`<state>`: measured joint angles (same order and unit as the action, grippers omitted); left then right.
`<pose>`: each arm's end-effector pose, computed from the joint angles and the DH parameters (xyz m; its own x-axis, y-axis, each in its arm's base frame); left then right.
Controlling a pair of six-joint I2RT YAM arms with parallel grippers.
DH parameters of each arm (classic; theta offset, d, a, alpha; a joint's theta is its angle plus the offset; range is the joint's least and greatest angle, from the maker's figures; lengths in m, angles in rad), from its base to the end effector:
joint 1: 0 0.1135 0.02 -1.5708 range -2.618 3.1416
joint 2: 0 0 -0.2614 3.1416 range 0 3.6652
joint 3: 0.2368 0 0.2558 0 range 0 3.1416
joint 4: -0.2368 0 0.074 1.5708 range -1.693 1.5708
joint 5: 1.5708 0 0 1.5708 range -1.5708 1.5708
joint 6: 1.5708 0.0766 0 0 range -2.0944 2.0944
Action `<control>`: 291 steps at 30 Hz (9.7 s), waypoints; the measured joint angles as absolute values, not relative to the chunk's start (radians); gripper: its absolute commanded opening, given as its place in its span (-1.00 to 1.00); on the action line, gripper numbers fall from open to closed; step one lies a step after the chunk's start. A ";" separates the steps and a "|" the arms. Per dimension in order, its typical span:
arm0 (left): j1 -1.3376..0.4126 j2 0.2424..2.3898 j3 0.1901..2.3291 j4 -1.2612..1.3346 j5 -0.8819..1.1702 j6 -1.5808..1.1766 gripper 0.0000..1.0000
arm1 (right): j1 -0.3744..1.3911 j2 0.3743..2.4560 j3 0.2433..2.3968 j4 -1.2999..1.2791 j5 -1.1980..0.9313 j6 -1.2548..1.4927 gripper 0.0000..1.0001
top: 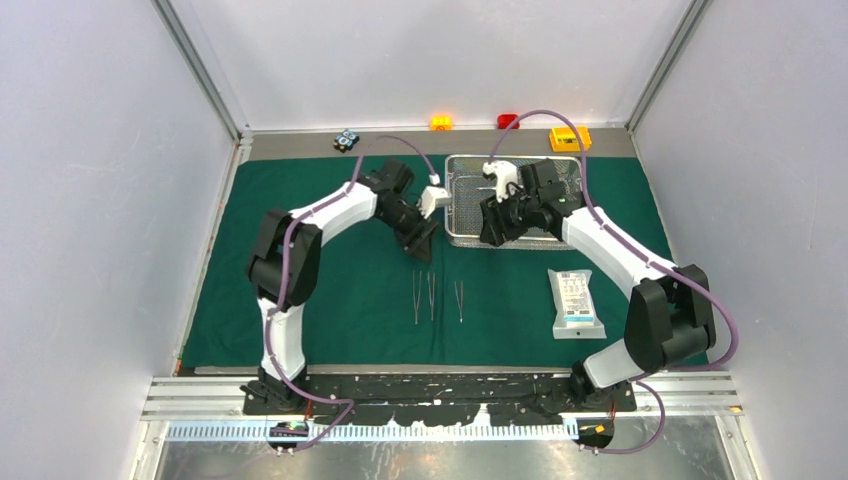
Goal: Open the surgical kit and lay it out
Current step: Place the medical item in the surgical kit, then pick up the medical item from the container, then place the medical item in the surgical kit.
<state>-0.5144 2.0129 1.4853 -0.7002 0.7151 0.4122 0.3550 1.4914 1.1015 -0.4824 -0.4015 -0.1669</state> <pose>0.3420 -0.2510 0.1523 -0.5255 0.6444 -0.5555 0.8447 0.3172 -0.4310 0.3131 0.1480 0.2244 -0.6158 -0.3913 -0.6839 -0.6671 0.7207 0.1883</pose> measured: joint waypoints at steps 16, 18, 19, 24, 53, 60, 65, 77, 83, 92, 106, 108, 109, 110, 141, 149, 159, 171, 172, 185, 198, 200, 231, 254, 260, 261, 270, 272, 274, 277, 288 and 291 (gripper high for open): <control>-0.280 1.848 1.556 -0.645 0.505 0.188 0.34 | 0.214 1.615 1.333 -0.495 -0.130 -0.224 0.21; -0.236 1.831 1.556 -0.644 0.491 0.160 0.44 | 0.197 1.664 1.369 -0.510 -0.101 -0.238 0.21; -0.213 1.825 1.557 -0.644 0.487 0.145 0.50 | 0.187 1.694 1.390 -0.514 -0.086 -0.242 0.21; -0.103 1.808 1.559 -0.646 0.471 0.083 0.91 | 0.136 1.818 1.488 -0.531 -0.028 -0.226 0.21; -0.059 1.819 1.526 -0.620 0.656 0.007 1.00 | 0.017 2.229 1.842 -0.593 0.114 0.131 -0.04; -0.059 1.746 1.490 -0.565 0.677 -0.003 0.99 | -0.012 2.246 1.843 -0.611 0.122 0.157 -0.05; -0.059 1.720 1.459 -0.525 0.694 -0.021 0.99 | -0.030 2.268 1.870 -0.612 0.121 0.175 -0.05; -0.059 1.720 1.455 -0.505 0.712 -0.043 1.00 | -0.054 2.333 1.945 -0.616 0.057 0.226 -0.17; -0.059 1.720 1.455 -0.505 0.713 -0.045 0.99 | -0.062 2.346 1.968 -0.630 0.023 0.244 -0.38; -0.059 1.720 1.455 -0.506 0.720 -0.045 1.00 | -0.072 2.352 1.979 -0.633 -0.028 0.257 -0.76; -0.059 1.725 1.456 -0.511 0.748 -0.046 0.99 | -0.072 2.339 1.976 -0.653 -0.085 0.265 -0.99; -0.059 1.728 1.456 -0.513 0.757 -0.048 1.00 | -0.072 2.310 1.953 -0.650 -0.104 0.263 -0.99; -0.059 1.730 1.456 -0.513 0.763 -0.050 0.99 | -0.072 2.286 1.935 -0.648 -0.116 0.261 -0.99; -0.059 1.731 1.457 -0.513 0.770 -0.053 0.99 | -0.072 2.258 1.910 -0.641 -0.130 0.260 -0.99; -0.409 1.972 1.578 0.034 1.061 -0.569 0.37 | 0.129 1.572 1.134 -0.173 -1.097 0.176 -0.99; -0.447 1.977 1.561 0.176 1.099 -0.648 0.32 | 0.173 1.564 1.138 -0.258 -1.093 0.075 -0.99; -0.471 1.977 1.569 -0.083 0.922 -0.565 0.43 | 0.247 1.562 1.171 -0.405 -0.846 -0.046 -0.99; -0.516 2.000 1.647 -0.235 0.846 -0.560 0.36 | 0.297 1.542 1.186 -0.436 -0.692 -0.074 -0.99; -0.517 2.004 1.652 -0.242 0.841 -0.560 0.36 | 0.299 1.540 1.186 -0.436 -0.687 -0.074 -0.99; -0.523 2.048 1.666 -0.268 0.814 -0.595 0.12 | 0.301 1.531 1.186 -0.436 -0.661 -0.074 -0.99; -0.531 2.078 1.670 -0.238 0.849 -0.680 -0.26 | 0.305 1.531 1.186 -0.443 -0.620 -0.074 -0.99; -0.531 2.085 1.672 -0.231 0.859 -0.694 -0.30 | 0.308 1.531 1.186 -0.443 -0.611 -0.075 -0.99; -0.537 2.109 1.690 -0.196 0.902 -0.697 -1.00 | 0.340 1.545 1.208 -0.480 -0.532 -0.097 -0.11; -0.516 1.966 1.505 0.126 1.143 -0.643 -1.00 | 0.325 1.496 1.161 -0.535 -0.723 -0.228 0.33; -0.516 1.924 1.485 0.234 1.176 -0.727 -1.00 | 0.325 1.484 1.161 -0.532 -0.785 -0.247 0.12; -0.516 1.916 1.482 0.256 1.181 -0.745 -1.00 | 0.325 1.481 1.161 -0.532 -0.796 -0.252 0.03; -0.510 1.906 1.464 0.424 1.190 -0.892 -1.00 | 0.325 1.464 1.162 -0.537 -0.878 -0.257 -0.86; -0.501 1.906 1.459 0.448 1.184 -0.916 -1.00 | 0.328 1.449 1.163 -0.540 -0.888 -0.257 -0.98; -0.491 1.905 1.454 0.468 1.189 -0.936 -0.88 | 0.330 1.435 1.164 -0.543 -0.882 -0.256 -0.99; -0.483 1.905 1.447 0.474 1.186 -0.934 -0.55 | 0.328 1.433 1.166 -0.543 -0.864 -0.254 -0.99; -0.458 1.852 1.444 0.157 1.038 -0.688 0.23 | 0.328 1.435 1.172 -0.528 -0.682 -0.161 -0.99; -0.463 1.845 1.457 0.074 0.985 -0.633 0.31 | 0.337 1.454 1.189 -0.525 -0.623 -0.141 -0.99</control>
